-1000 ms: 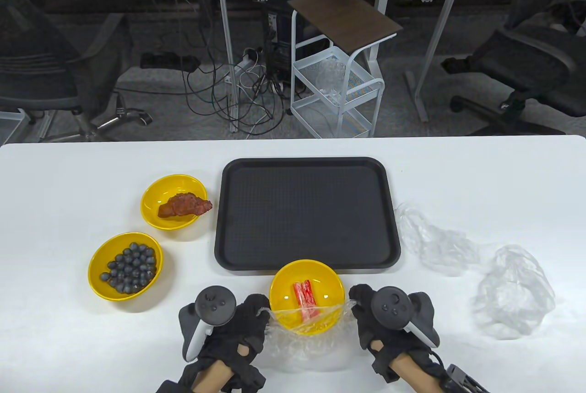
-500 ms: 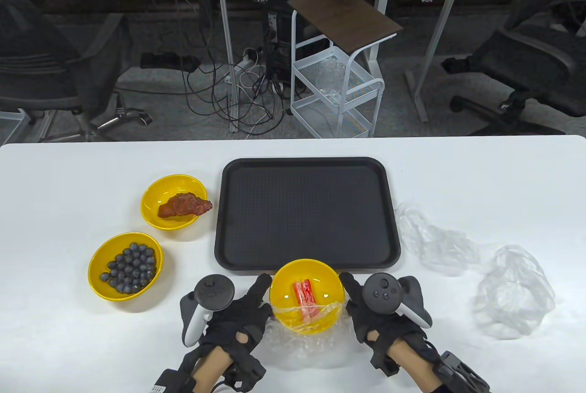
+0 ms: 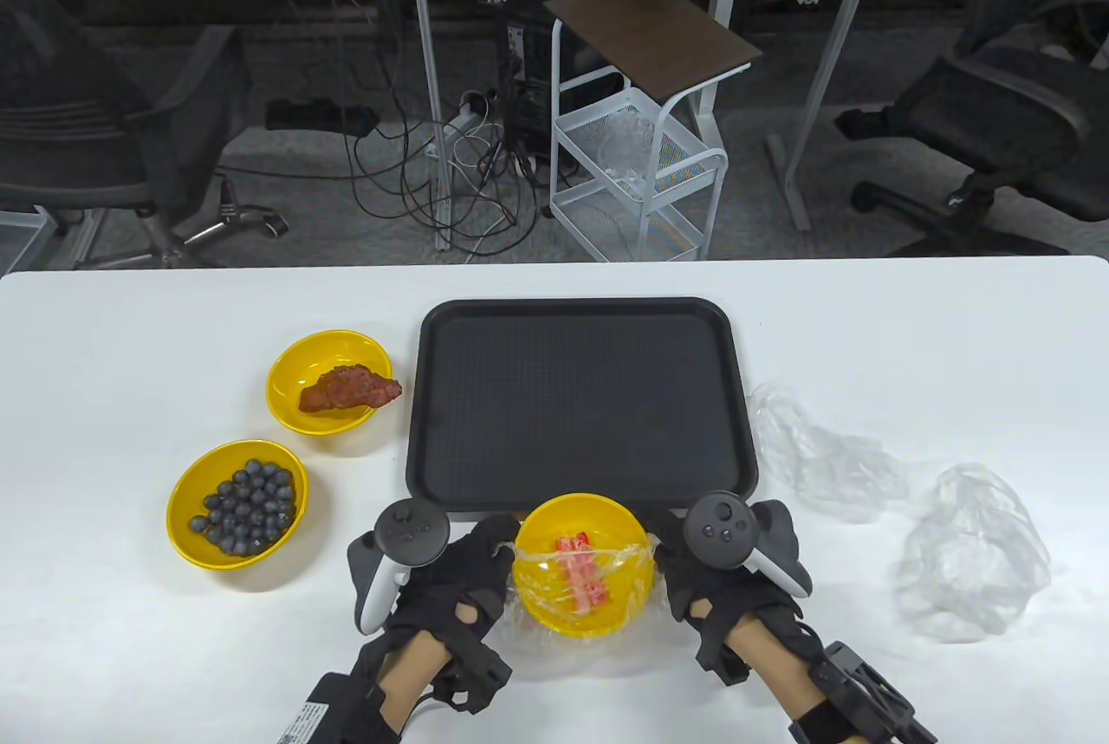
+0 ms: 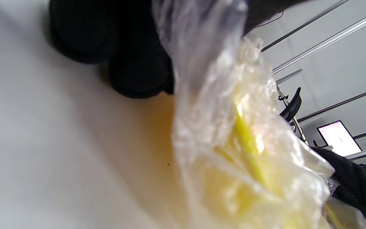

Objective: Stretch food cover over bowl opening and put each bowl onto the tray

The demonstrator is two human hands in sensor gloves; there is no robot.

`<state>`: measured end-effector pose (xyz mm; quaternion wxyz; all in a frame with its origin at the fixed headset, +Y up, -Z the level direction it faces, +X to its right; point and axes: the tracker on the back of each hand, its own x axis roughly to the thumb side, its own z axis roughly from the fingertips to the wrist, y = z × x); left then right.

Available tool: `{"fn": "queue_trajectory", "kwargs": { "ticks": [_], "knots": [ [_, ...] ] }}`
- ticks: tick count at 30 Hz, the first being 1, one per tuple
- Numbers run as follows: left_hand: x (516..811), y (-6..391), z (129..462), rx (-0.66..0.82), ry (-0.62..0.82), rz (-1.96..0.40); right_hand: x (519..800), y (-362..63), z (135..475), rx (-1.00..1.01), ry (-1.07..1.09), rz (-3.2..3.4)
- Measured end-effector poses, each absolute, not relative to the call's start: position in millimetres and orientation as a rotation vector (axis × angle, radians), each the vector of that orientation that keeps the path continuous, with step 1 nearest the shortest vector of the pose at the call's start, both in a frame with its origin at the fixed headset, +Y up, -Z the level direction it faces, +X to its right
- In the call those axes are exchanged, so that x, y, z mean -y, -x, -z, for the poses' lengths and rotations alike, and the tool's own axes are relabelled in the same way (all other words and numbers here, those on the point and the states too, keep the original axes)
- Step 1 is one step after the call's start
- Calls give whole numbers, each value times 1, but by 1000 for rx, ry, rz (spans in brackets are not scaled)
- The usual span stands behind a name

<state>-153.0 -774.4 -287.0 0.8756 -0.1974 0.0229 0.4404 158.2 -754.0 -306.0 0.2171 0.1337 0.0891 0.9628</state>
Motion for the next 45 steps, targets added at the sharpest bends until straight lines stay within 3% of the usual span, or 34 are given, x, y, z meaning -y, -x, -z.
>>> {"fn": "queue_trajectory", "kwargs": {
  "ticks": [7, 17, 23, 45],
  "knots": [
    [777, 146, 301, -37, 470, -910, 754, -149, 316, -287, -392, -2656],
    [780, 137, 313, -89, 464, -877, 755, -144, 322, -214, -266, -2632],
    [779, 134, 311, -183, 409, -832, 754, -144, 319, -149, -157, -2646],
    [780, 138, 300, -289, 413, -729, 766, -150, 309, -48, 71, -2623]
  ]
}}
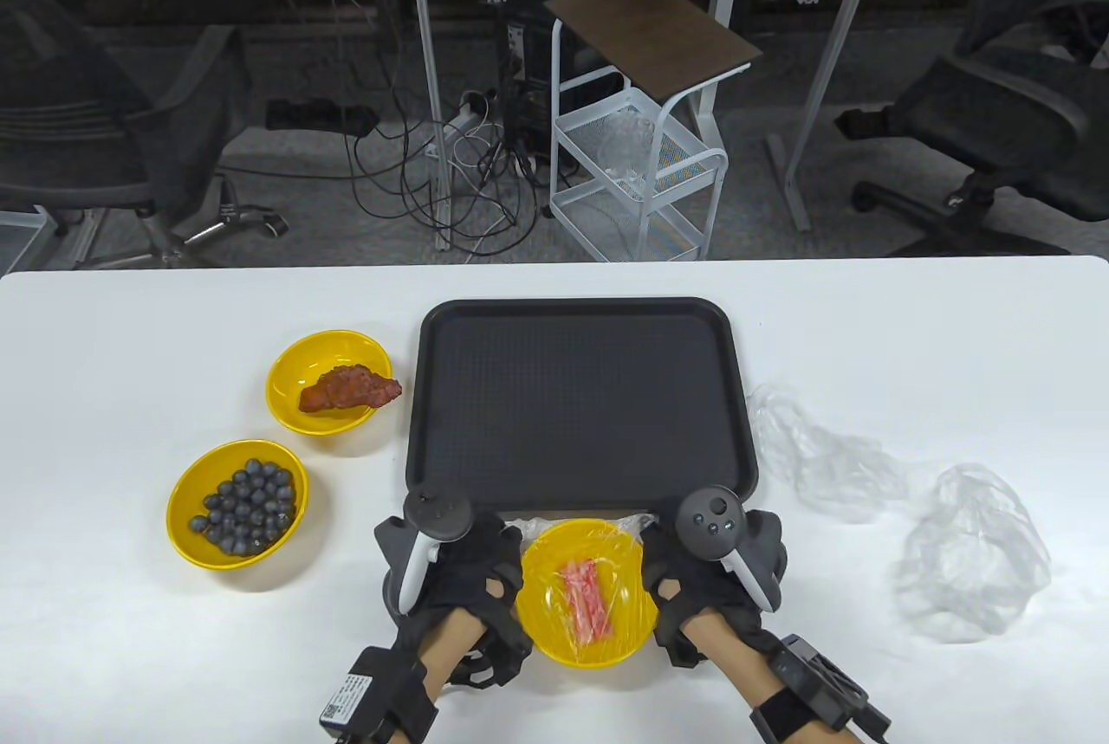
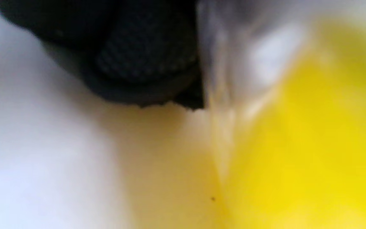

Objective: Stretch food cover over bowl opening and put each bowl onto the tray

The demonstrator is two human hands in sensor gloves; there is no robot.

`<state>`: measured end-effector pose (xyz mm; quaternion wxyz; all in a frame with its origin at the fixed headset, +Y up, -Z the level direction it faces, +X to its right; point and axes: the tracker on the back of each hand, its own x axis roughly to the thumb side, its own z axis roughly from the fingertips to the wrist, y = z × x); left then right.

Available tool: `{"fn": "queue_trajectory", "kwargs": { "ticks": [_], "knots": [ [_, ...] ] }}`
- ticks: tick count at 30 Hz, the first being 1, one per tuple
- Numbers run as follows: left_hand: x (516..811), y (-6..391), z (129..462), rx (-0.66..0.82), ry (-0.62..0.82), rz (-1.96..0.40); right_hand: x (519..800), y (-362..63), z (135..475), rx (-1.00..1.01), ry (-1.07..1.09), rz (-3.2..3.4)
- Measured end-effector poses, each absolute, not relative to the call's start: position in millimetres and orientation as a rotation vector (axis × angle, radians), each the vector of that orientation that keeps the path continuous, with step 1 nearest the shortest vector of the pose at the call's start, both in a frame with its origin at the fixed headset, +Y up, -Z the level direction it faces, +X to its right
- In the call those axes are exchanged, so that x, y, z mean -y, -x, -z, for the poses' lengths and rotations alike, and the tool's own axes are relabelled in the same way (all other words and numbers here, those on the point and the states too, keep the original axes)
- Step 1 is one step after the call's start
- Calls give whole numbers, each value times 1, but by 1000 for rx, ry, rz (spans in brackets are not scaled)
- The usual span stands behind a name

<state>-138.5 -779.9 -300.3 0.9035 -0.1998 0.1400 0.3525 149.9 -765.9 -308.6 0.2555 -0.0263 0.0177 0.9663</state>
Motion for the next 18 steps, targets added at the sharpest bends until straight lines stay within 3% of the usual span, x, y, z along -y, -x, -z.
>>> {"fn": "queue_trajectory", "kwargs": {
  "ticks": [5, 11, 18],
  "knots": [
    [776, 139, 296, -277, 390, -670, 768, -156, 308, -127, 73, -2602],
    [774, 147, 294, -255, 411, -665, 769, -178, 312, -409, 131, -2526],
    [771, 158, 293, -188, 598, -743, 760, -210, 316, -658, 161, -2376]
  ]
}}
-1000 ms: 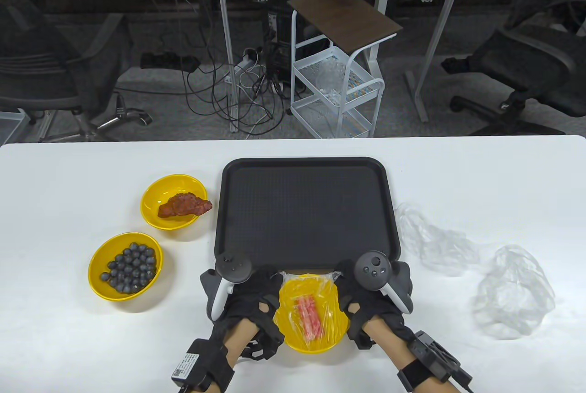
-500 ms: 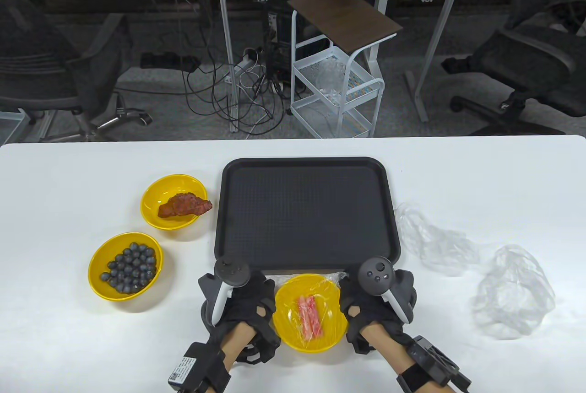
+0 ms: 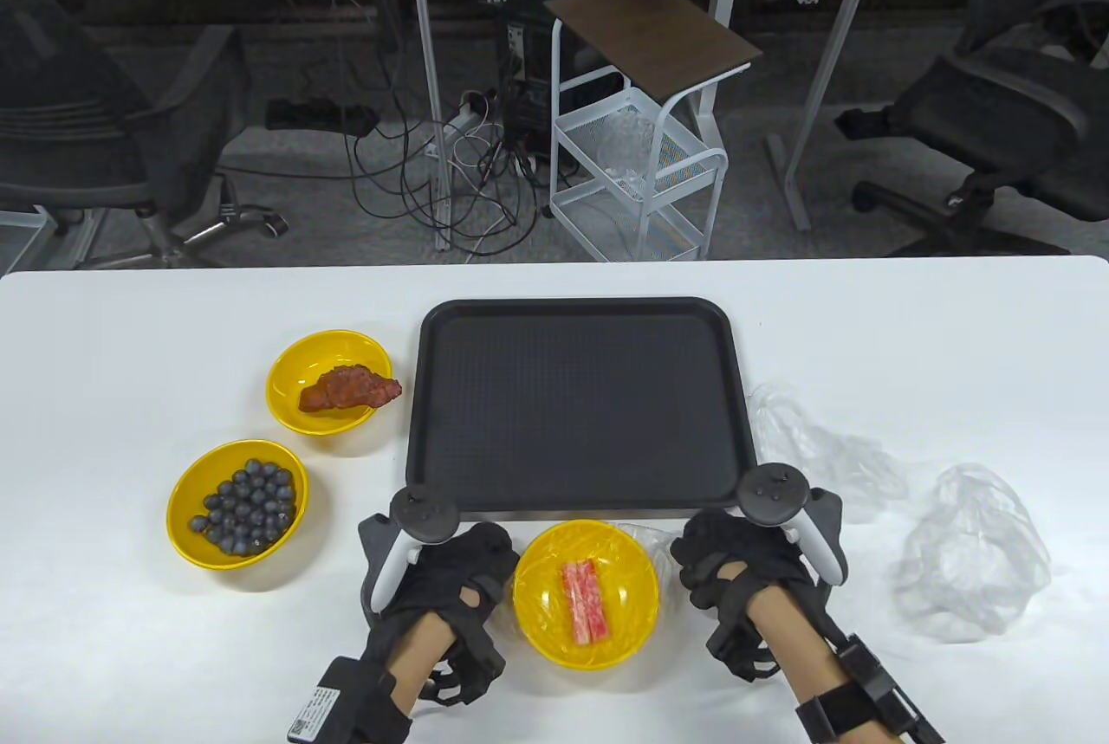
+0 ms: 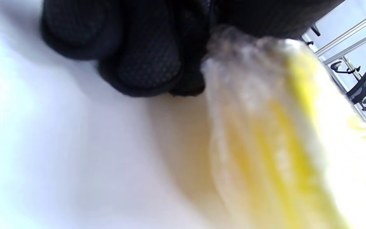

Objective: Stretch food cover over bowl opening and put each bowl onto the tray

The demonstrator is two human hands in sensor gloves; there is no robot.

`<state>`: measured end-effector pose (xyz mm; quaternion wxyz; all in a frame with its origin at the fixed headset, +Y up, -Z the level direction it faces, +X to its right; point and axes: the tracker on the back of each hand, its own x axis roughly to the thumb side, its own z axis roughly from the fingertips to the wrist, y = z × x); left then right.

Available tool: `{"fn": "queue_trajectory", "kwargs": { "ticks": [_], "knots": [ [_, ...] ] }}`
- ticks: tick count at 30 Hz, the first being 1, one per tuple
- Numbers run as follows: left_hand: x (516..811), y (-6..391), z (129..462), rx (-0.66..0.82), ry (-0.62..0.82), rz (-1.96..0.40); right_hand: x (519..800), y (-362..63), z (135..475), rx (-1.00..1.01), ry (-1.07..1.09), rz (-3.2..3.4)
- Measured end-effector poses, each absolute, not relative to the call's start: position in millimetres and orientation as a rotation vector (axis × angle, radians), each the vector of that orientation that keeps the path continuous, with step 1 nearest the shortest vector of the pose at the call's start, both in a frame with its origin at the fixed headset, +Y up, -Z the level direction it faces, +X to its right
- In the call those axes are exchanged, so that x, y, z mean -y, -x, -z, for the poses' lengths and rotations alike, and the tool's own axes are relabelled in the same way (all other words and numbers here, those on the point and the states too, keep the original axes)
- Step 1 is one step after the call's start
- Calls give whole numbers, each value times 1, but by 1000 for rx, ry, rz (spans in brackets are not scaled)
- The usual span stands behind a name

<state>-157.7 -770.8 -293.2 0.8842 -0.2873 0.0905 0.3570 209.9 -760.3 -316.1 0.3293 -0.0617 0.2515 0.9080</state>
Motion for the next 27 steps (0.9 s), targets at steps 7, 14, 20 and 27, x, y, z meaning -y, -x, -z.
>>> {"fn": "queue_trajectory", "kwargs": {
  "ticks": [7, 14, 20, 27],
  "knots": [
    [731, 163, 293, -19, 416, -715, 747, -222, 307, -551, 83, -2314],
    [703, 140, 301, 132, 124, -359, 752, -163, 298, -567, -184, -2522],
    [731, 142, 302, 29, 217, -249, 755, -147, 300, -540, -263, -2528],
    [729, 167, 299, -74, 172, -364, 723, -179, 324, -458, -56, -2380]
  ]
}}
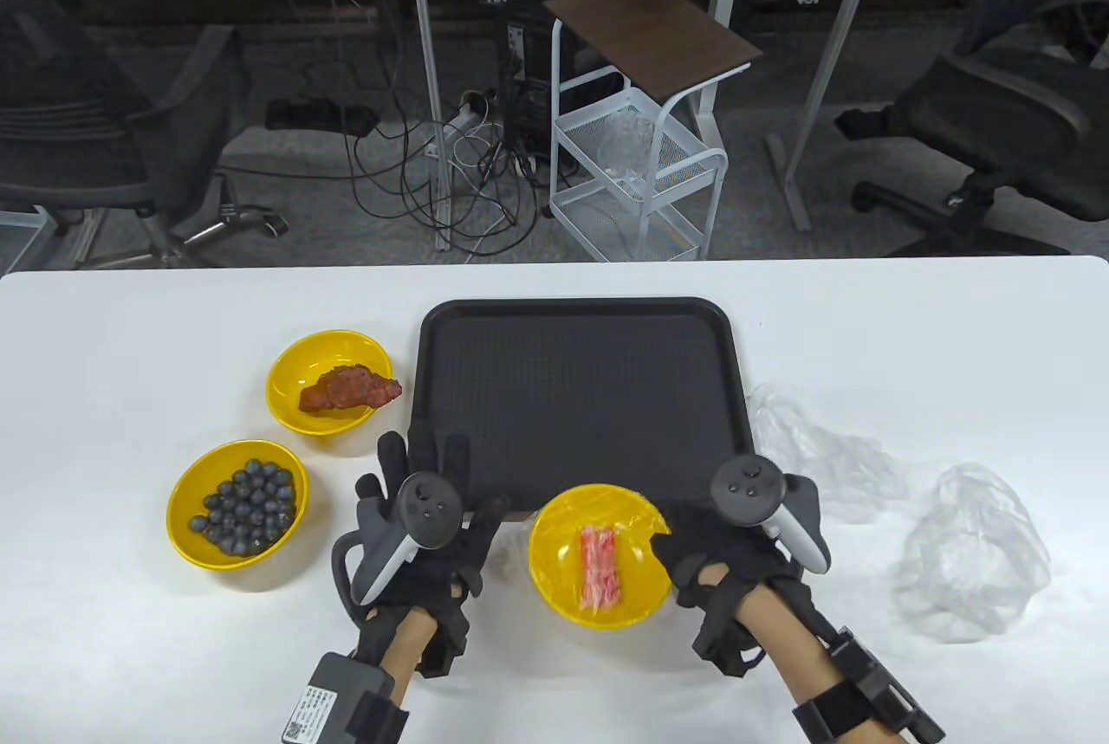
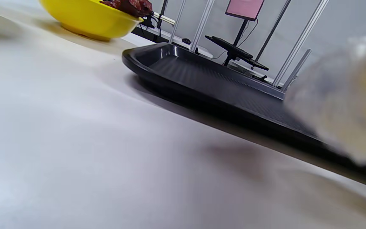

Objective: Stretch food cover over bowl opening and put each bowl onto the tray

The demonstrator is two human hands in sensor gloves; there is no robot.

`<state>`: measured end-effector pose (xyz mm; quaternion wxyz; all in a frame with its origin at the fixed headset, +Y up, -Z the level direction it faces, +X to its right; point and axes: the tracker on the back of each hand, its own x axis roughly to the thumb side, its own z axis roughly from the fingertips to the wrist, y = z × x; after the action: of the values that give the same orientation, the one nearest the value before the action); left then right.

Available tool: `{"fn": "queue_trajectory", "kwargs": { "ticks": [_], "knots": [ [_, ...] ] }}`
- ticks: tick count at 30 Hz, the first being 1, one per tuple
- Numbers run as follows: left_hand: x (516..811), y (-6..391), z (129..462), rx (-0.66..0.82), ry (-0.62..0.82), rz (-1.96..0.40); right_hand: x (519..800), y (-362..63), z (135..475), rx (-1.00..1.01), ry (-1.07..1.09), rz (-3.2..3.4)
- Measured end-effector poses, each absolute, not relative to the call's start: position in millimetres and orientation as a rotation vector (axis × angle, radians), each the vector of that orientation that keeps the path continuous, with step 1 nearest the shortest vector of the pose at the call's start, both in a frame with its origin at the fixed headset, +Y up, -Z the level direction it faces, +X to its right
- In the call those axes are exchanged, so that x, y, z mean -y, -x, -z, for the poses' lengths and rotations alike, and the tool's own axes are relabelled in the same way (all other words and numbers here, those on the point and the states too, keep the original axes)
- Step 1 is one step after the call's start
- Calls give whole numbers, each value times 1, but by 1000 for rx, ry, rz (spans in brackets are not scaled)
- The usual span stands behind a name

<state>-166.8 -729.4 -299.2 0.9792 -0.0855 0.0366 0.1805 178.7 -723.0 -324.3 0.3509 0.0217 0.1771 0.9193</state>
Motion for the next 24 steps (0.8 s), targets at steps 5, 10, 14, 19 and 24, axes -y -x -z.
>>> {"fn": "queue_trajectory", "kwargs": {
  "ticks": [5, 10, 14, 19, 24],
  "knots": [
    [734, 164, 297, -86, 216, -324, 714, -196, 363, -320, 203, -2334],
    [744, 152, 295, -67, 270, -233, 729, -210, 398, -167, 551, -2229],
    [748, 144, 293, -49, 295, -211, 742, -216, 416, -81, 729, -2111],
    [751, 136, 292, -30, 317, -180, 750, -217, 430, -31, 863, -2071],
    [752, 135, 291, -38, 339, -183, 755, -213, 443, -53, 921, -2070]
  ]
}}
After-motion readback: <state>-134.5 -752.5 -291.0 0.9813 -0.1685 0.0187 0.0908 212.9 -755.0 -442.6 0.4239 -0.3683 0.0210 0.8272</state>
